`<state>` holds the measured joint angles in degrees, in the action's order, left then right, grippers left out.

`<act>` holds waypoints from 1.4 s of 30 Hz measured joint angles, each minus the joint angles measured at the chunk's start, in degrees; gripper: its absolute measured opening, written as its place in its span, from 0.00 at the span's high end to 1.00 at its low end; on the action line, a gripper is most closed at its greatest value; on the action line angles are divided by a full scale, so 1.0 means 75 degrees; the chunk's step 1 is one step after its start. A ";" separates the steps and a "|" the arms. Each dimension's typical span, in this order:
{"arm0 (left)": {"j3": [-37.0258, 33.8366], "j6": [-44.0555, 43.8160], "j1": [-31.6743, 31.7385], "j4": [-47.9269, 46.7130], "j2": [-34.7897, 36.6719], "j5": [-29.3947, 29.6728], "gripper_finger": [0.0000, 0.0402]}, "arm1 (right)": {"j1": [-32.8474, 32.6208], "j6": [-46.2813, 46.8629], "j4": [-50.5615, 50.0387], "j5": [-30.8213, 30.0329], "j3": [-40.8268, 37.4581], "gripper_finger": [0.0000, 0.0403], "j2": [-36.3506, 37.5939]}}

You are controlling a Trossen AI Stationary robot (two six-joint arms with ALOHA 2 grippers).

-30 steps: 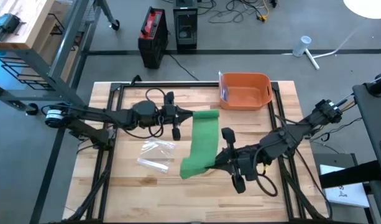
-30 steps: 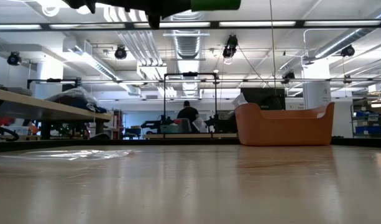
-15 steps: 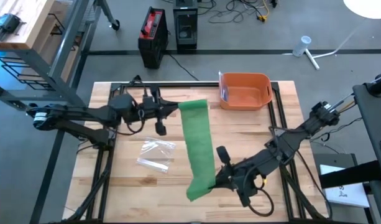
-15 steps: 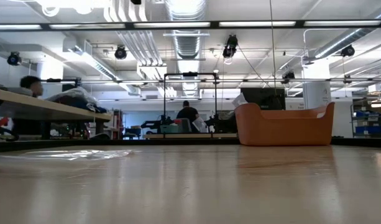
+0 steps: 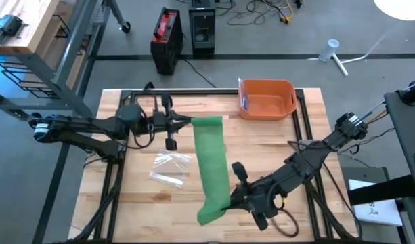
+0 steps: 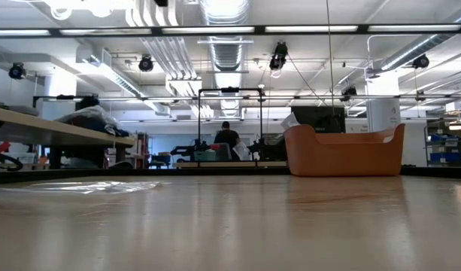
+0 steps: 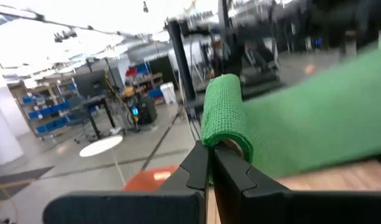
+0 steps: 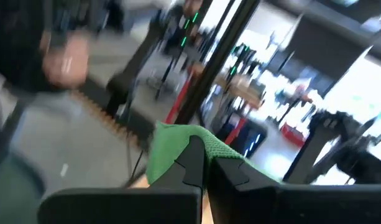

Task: Roll bandage
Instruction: Roll the green bandage

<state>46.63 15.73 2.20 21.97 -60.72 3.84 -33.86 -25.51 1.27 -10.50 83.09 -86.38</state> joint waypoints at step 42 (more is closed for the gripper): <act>-0.1447 -0.0362 -0.0689 -0.0407 -0.1878 0.1241 1.00 | 0.2073 -0.1459 0.2483 -0.2425 0.0123 1.00 0.0616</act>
<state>35.78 13.01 -2.97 18.92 -74.80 13.15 -18.31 -36.46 19.90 -28.69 84.01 -81.76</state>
